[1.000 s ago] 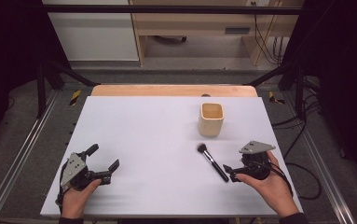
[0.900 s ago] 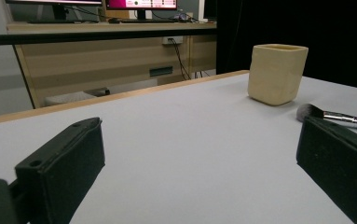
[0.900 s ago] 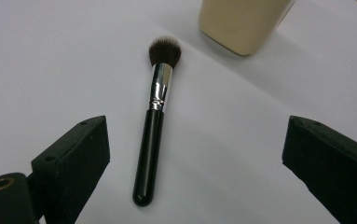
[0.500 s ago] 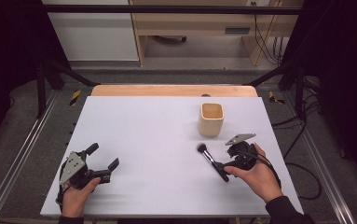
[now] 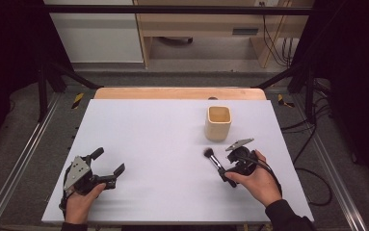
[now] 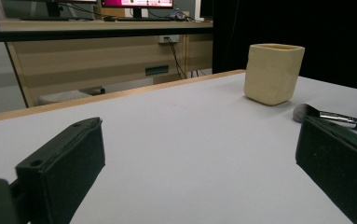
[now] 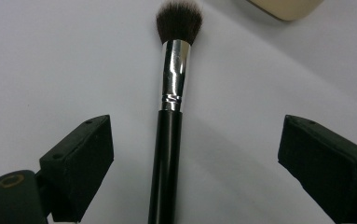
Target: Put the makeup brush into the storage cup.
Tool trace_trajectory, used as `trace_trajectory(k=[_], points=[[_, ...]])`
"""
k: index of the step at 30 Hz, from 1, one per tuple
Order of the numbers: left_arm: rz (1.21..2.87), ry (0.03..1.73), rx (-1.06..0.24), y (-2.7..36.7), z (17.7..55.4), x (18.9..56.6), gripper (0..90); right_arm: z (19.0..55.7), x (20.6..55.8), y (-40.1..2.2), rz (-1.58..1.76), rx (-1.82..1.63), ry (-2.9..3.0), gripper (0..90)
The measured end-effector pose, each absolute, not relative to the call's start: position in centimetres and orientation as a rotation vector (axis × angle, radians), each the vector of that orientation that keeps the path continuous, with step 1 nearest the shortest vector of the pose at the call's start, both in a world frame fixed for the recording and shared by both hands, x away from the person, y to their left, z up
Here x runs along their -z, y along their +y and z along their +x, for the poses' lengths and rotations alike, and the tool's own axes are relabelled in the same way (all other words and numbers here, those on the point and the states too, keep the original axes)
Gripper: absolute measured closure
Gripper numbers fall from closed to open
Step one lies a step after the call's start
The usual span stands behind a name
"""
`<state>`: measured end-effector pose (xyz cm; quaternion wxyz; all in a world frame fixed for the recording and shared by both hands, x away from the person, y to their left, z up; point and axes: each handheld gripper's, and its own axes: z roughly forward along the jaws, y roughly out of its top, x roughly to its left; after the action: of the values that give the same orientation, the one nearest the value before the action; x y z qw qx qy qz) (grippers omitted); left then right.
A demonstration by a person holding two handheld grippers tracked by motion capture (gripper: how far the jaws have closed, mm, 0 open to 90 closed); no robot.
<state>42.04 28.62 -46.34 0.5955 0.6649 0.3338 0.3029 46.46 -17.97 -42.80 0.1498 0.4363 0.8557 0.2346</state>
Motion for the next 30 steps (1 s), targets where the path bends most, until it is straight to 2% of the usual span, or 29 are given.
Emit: trace_trajectory(k=[14, 30], points=[[1.55, 0.765, -0.7, 28.4, 42.0, 46.3, 1.1, 46.7, 43.7, -16.6, 1.278, -0.653, 2.466, 12.9], [1.558, 0.761, -0.696, 28.3, 42.0, 46.3, 1.4, 47.7, 44.7, -16.0, 1.319, -0.621, 2.499, 46.4]])
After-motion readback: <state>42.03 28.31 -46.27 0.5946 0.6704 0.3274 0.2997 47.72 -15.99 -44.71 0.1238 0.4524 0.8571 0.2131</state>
